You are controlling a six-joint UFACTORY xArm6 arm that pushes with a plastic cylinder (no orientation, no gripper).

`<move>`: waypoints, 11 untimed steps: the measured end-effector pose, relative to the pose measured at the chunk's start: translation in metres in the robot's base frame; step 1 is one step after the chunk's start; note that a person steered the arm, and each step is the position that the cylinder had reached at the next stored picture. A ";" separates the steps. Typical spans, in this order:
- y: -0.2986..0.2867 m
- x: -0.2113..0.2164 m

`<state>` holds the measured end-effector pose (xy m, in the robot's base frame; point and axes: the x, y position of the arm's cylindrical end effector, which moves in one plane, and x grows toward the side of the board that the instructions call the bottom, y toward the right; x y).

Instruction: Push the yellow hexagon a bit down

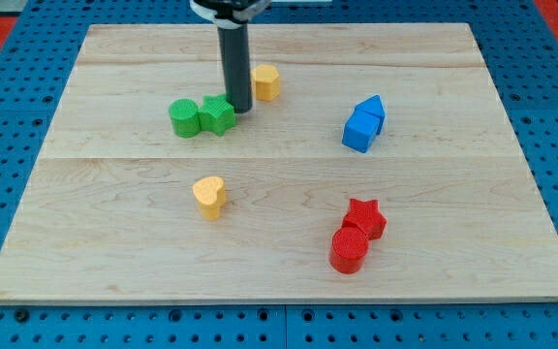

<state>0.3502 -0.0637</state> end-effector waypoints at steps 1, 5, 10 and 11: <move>-0.032 -0.018; -0.047 -0.077; 0.055 -0.034; 0.055 -0.037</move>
